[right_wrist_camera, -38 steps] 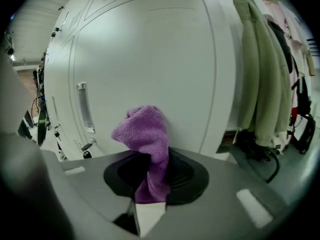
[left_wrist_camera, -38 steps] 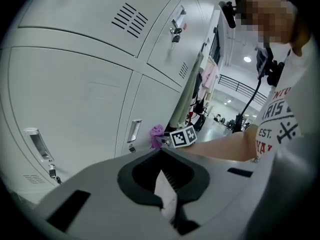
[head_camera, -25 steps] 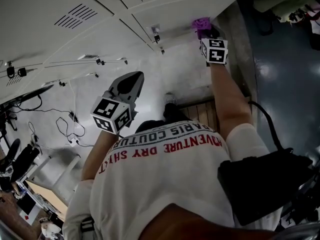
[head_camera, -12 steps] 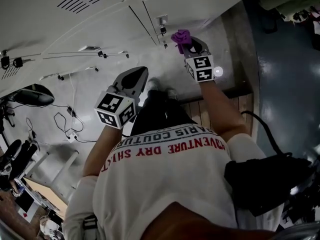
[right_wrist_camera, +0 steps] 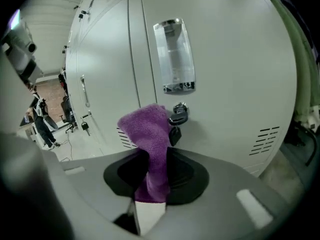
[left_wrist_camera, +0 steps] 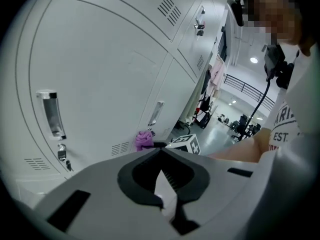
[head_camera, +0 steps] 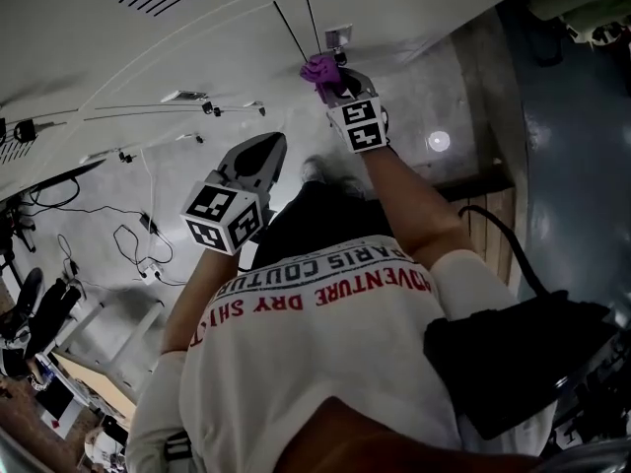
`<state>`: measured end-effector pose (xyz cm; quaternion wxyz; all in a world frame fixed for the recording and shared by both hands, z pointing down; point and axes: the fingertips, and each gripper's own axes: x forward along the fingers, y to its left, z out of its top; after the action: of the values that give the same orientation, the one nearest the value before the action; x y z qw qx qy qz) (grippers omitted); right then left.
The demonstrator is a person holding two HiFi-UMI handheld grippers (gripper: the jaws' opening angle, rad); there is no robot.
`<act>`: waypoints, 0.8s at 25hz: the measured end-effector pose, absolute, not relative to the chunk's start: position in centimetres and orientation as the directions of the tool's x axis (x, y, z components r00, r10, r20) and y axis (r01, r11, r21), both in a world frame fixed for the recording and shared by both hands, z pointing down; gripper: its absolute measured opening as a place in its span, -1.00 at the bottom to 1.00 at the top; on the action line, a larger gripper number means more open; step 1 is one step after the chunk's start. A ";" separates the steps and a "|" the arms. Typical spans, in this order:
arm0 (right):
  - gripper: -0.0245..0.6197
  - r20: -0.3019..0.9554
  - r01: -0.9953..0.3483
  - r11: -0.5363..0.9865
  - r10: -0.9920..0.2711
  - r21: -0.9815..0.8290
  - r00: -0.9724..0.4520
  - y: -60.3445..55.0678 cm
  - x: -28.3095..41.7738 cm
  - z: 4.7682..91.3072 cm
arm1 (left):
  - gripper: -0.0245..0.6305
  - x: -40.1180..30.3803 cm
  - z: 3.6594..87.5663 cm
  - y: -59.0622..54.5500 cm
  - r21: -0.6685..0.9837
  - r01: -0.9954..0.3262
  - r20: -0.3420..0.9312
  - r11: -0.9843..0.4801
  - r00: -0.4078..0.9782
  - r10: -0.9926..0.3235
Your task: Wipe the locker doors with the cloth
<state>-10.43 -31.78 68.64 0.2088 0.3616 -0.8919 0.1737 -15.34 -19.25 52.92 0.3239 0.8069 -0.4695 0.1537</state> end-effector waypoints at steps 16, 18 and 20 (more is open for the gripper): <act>-0.66 0.493 -0.790 0.595 -0.648 -0.148 -0.581 -35.1 -8.5 69.8 | -0.93 -15.9 54.3 -21.0 0.404 -0.838 0.546 -0.366 0.542 -0.639; -0.66 0.494 -0.792 0.599 -0.656 -0.121 -0.571 -35.7 -7.4 69.9 | -0.93 -15.6 54.6 -21.0 0.403 -0.837 0.550 -0.370 0.544 -0.633; -0.66 0.494 -0.785 0.613 -0.656 -0.093 -0.571 -36.0 -6.7 69.6 | -0.93 -15.2 54.9 -21.0 0.403 -0.835 0.552 -0.375 0.549 -0.628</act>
<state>-6.66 -36.02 69.64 0.2107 0.4125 -0.8730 0.1528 -15.21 -21.00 54.87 0.3332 0.8144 -0.4490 0.1552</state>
